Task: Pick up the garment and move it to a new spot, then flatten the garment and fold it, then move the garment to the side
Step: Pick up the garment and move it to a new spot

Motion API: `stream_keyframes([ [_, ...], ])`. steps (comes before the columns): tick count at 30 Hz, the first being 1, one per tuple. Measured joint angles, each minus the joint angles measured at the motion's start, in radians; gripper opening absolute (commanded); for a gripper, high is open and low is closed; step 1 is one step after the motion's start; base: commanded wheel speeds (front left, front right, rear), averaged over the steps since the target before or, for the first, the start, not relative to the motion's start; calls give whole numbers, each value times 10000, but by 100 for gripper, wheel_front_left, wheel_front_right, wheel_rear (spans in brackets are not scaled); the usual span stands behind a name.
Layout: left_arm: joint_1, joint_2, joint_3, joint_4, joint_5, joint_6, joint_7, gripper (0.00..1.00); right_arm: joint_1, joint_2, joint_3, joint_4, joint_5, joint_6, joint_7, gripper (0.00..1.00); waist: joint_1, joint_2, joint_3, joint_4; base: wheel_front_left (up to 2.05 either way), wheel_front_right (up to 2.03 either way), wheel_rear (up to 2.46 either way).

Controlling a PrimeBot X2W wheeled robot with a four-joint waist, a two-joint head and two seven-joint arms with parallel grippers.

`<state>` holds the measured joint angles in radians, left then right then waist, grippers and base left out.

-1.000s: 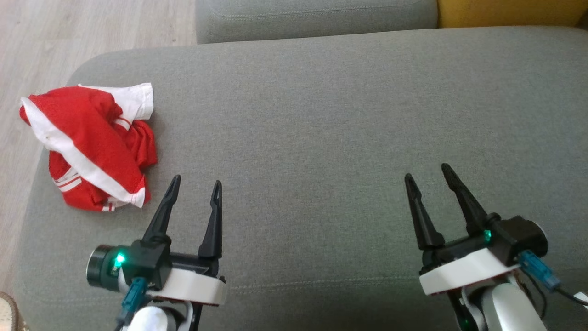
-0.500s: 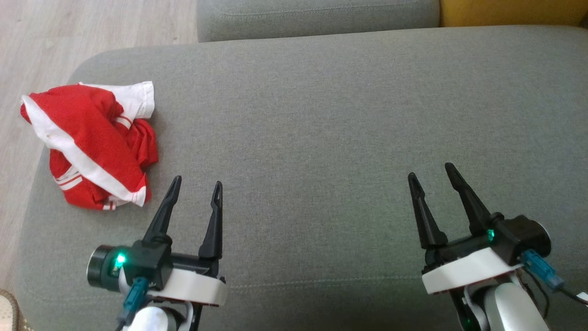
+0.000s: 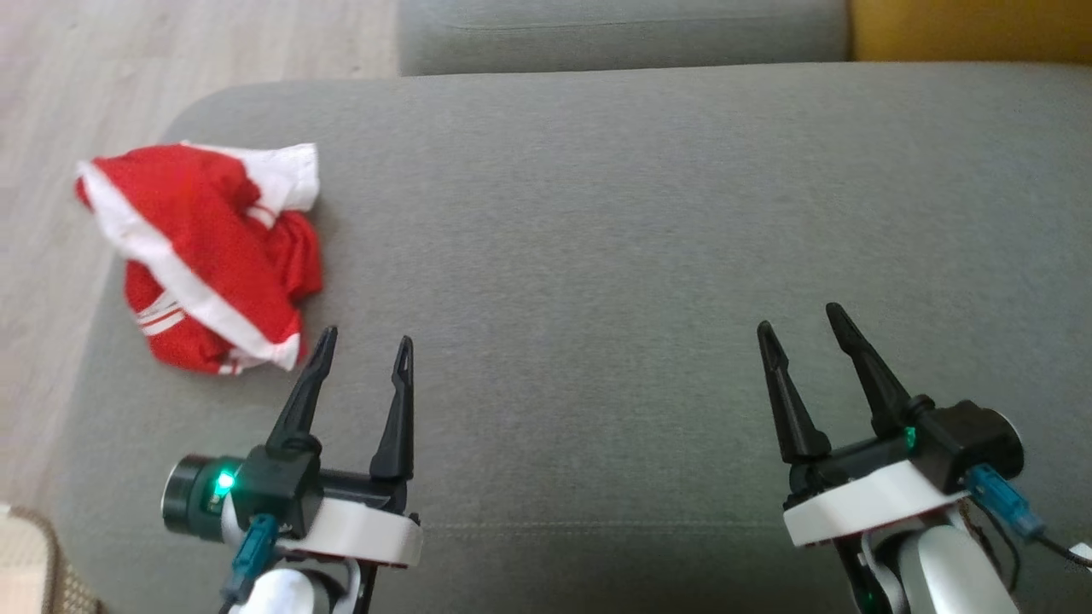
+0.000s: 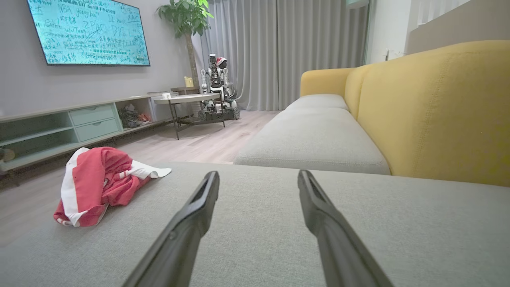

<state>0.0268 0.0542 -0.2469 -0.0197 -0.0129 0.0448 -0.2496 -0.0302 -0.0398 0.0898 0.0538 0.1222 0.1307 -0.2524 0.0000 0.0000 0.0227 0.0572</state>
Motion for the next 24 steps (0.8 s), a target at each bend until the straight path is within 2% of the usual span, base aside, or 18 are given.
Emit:
stream_keyframes([
  [14, -8, -6, 44, -132, -6, 347, 0, 100, 20, -2, 92, 0, -263, 0, 0, 100, 0, 0, 80, 1894, 0, 0, 0],
  [24, 10, -12, 104, -203, -81, 433, 0, 100, 29, -2, 59, 6, -349, 0, 0, 100, 0, 0, 102, 3247, 0, 0, 0],
])
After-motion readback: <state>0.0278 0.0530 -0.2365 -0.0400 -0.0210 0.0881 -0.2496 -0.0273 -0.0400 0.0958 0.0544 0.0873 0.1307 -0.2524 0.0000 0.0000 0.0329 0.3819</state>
